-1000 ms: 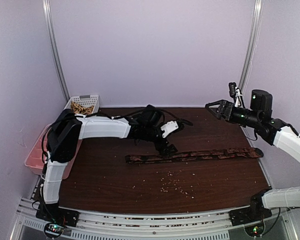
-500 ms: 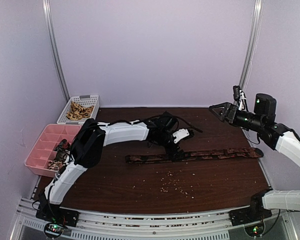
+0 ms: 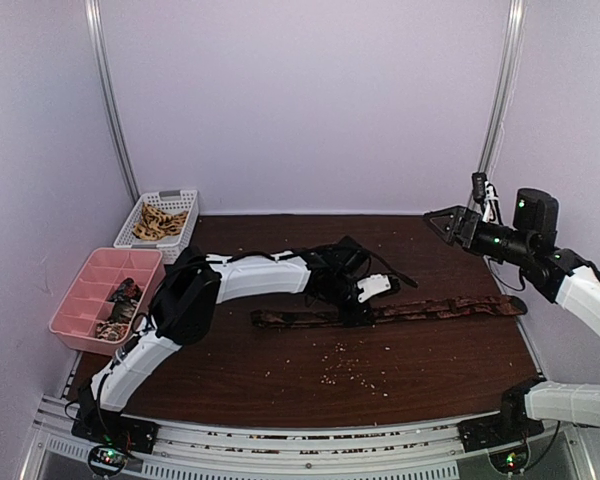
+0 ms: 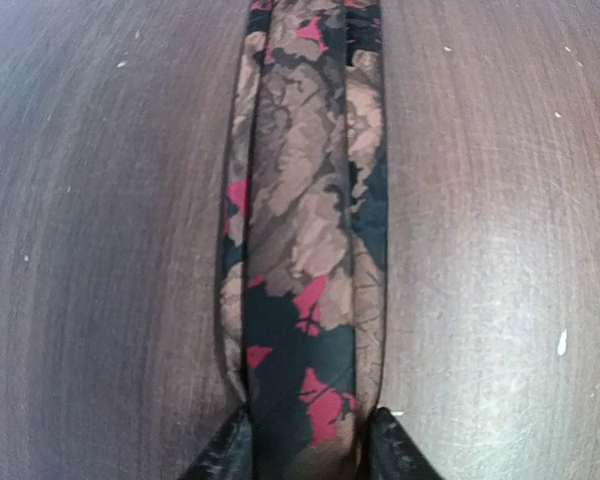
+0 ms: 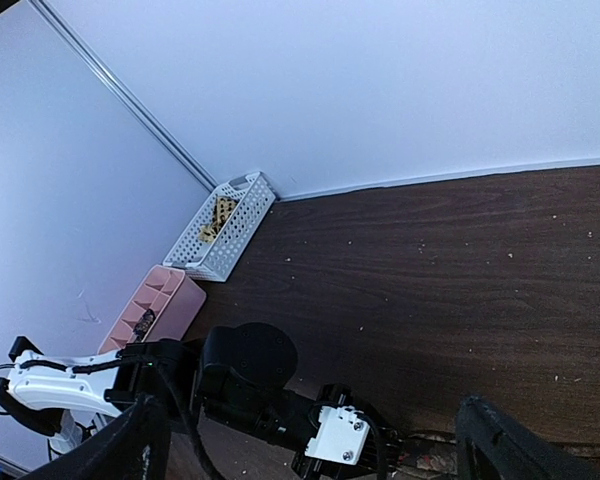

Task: Roll the ties
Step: Adjust the tie at the center of the board.

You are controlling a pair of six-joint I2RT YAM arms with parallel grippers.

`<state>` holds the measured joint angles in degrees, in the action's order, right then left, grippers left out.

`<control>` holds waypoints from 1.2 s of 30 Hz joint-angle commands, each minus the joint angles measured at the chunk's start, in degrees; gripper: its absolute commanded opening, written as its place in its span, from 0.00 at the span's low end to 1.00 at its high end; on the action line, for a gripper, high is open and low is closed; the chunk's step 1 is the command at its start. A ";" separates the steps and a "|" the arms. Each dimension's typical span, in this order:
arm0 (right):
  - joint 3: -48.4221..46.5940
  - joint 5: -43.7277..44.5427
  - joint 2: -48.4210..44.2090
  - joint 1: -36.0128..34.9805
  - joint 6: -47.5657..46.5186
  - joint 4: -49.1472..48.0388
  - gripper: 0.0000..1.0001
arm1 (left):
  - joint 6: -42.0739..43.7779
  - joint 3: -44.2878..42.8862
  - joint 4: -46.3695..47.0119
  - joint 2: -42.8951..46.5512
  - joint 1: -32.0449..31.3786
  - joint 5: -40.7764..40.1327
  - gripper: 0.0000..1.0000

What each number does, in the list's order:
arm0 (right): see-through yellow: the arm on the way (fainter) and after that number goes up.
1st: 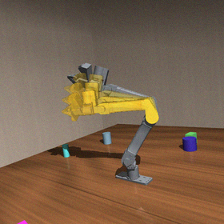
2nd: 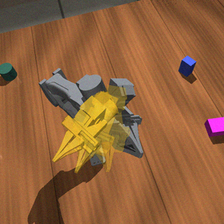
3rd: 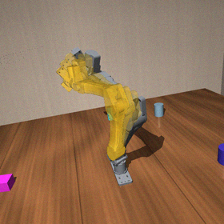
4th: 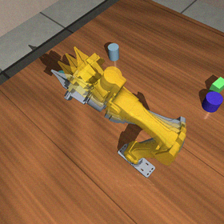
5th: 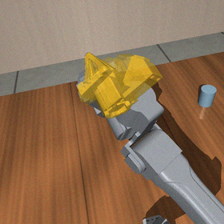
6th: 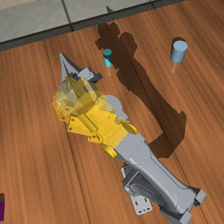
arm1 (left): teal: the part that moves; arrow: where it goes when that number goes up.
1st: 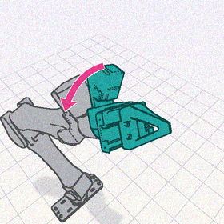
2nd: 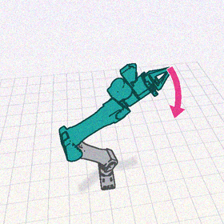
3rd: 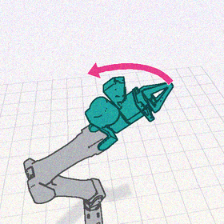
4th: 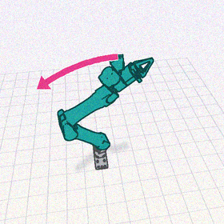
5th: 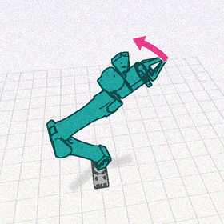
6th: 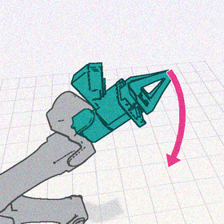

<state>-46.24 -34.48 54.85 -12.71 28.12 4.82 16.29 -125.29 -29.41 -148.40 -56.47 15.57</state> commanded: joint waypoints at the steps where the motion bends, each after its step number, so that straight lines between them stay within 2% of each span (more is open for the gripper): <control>1: 0.22 2.91 -0.95 0.32 -3.03 3.64 1.00 | 2.75 3.37 -0.98 0.53 -0.22 -2.74 0.33; 5: 0.08 6.08 -1.15 0.32 -4.64 7.19 1.00 | 3.74 3.84 -0.57 1.10 -0.22 -3.88 0.26; 7: 0.29 6.89 -1.15 0.32 -5.42 8.35 1.00 | 4.06 4.86 -0.09 2.12 -0.22 -4.81 0.29; 11: 0.70 7.47 -0.77 0.15 -6.36 9.15 1.00 | 3.60 11.11 3.58 9.32 -0.22 -5.50 0.66; 17: 0.15 5.17 1.15 -0.71 -4.33 7.01 1.00 | -1.64 31.45 17.19 28.36 1.31 -6.32 0.97; 22: -2.12 5.25 5.42 -4.65 -1.93 6.68 0.97 | -10.89 51.73 29.49 44.43 5.16 -7.44 0.98; 26: -3.60 4.68 11.62 -10.75 0.07 5.18 0.94 | -19.75 65.34 38.15 54.16 9.63 -6.23 0.98; 28: -3.92 3.56 14.89 -13.71 1.96 2.49 0.92 | -23.88 71.41 42.53 58.02 11.76 -8.69 0.98; 30: -4.39 2.72 18.70 -16.66 4.31 -1.41 0.91 | -25.15 75.31 43.24 60.97 12.38 -14.69 0.98; 34: -8.15 1.56 28.03 -22.66 7.01 -4.38 0.87 | -23.11 80.18 42.89 64.41 12.43 -18.99 0.98; 36: -10.66 1.97 33.66 -25.80 7.42 -4.76 0.84 | -22.69 79.83 39.78 63.68 12.48 -19.67 0.98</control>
<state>-52.07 -31.46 81.21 -33.61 32.42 4.82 -5.15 -45.93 8.08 -85.82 -43.70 0.56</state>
